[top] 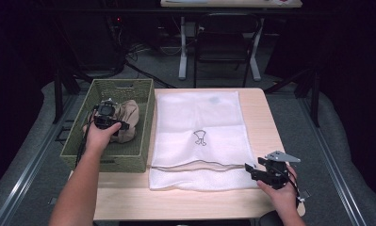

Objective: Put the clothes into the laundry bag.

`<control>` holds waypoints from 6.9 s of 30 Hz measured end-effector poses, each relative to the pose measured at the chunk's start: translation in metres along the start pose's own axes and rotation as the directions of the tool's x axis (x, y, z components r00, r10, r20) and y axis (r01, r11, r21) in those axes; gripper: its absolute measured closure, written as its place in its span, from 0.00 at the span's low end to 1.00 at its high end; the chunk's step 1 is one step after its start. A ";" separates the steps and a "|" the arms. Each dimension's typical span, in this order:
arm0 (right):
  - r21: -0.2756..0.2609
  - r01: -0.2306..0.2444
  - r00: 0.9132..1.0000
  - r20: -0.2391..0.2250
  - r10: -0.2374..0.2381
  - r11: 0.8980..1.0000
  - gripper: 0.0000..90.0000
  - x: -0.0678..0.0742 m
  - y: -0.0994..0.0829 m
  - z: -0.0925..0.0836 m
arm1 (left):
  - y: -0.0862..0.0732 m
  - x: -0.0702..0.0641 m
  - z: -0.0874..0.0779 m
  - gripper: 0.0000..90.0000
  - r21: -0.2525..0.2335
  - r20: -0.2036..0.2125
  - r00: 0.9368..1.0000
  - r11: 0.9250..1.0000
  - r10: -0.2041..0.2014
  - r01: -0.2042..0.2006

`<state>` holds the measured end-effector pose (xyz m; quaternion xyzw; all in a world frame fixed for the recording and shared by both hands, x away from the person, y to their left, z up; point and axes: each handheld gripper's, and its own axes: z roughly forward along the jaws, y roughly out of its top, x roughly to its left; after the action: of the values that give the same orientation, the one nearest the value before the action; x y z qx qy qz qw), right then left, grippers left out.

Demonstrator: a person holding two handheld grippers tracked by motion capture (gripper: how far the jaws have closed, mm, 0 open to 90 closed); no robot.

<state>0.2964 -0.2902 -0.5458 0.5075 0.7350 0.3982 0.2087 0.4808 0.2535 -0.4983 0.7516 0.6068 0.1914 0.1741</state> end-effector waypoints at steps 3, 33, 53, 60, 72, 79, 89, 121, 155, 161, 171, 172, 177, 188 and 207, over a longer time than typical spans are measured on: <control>0.001 -0.002 1.000 -0.001 0.002 1.000 0.41 0.000 0.000 0.000 | 0.000 0.000 0.001 0.00 0.007 0.000 1.000 1.000 -0.001 0.001; 0.007 -0.004 1.000 -0.009 0.004 1.000 0.41 -0.001 0.000 0.001 | 0.001 -0.028 0.031 0.00 0.075 -0.004 0.999 0.996 0.039 -0.039; 0.009 -0.011 1.000 -0.015 0.011 1.000 0.41 -0.001 0.000 0.002 | 0.000 -0.035 0.036 0.00 0.102 -0.059 0.993 0.990 0.100 -0.094; 0.008 -0.011 1.000 -0.016 0.012 1.000 0.41 -0.001 0.000 0.002 | -0.001 -0.035 0.039 0.01 0.115 -0.055 0.993 0.988 0.106 -0.099; 0.008 -0.018 1.000 -0.018 0.018 1.000 0.41 -0.002 -0.001 0.000 | 0.000 -0.025 0.037 0.38 0.106 -0.010 0.996 0.991 0.084 -0.082; 0.007 -0.018 1.000 -0.017 0.019 1.000 0.41 -0.003 -0.001 0.000 | 0.000 -0.023 0.037 0.41 0.103 -0.007 0.997 0.992 0.074 -0.073; 0.008 -0.019 1.000 -0.020 0.020 1.000 0.41 -0.003 -0.001 0.001 | 0.000 -0.018 0.035 0.53 0.090 0.038 0.998 0.995 0.049 -0.052; 0.006 -0.021 0.999 -0.024 0.021 1.000 0.41 -0.003 0.000 0.001 | 0.003 -0.006 0.013 0.78 0.055 0.052 0.999 0.998 0.005 -0.008; 0.005 -0.025 0.999 -0.022 0.025 1.000 0.41 -0.003 0.000 0.001 | 0.025 0.027 -0.060 0.80 -0.026 0.062 0.996 0.997 -0.065 0.067; 0.003 -0.027 0.999 -0.024 0.027 1.000 0.41 -0.003 0.000 0.001 | 0.029 0.027 -0.068 0.79 -0.030 0.057 0.997 0.998 -0.059 0.061; 0.004 -0.030 0.999 -0.022 0.030 1.000 0.41 -0.003 0.000 0.001 | 0.036 0.023 -0.082 0.79 -0.042 0.047 0.997 0.998 -0.053 0.055; 0.003 -0.030 0.999 -0.022 0.030 1.000 0.41 -0.003 0.000 0.001 | 0.037 0.023 -0.085 0.79 -0.048 0.045 0.998 0.997 -0.052 0.054; 0.002 -0.031 0.999 -0.022 0.031 1.000 0.41 -0.003 0.000 0.001 | 0.042 0.022 -0.097 0.79 -0.054 0.042 0.998 0.998 -0.043 0.045; 0.003 -0.033 0.999 -0.021 0.033 0.999 0.41 -0.003 0.000 0.001 | 0.050 0.017 -0.116 0.79 -0.062 0.044 0.998 0.997 -0.035 0.038; 0.003 -0.033 0.999 -0.021 0.033 0.999 0.41 -0.003 0.000 0.001 | 0.063 0.001 -0.130 0.79 -0.011 0.069 0.998 1.000 0.007 -0.007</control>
<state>0.2980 -0.2932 -0.5468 0.5157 0.7291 0.4061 0.1938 0.4691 0.2454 -0.3547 0.7589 0.5967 0.1692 0.1984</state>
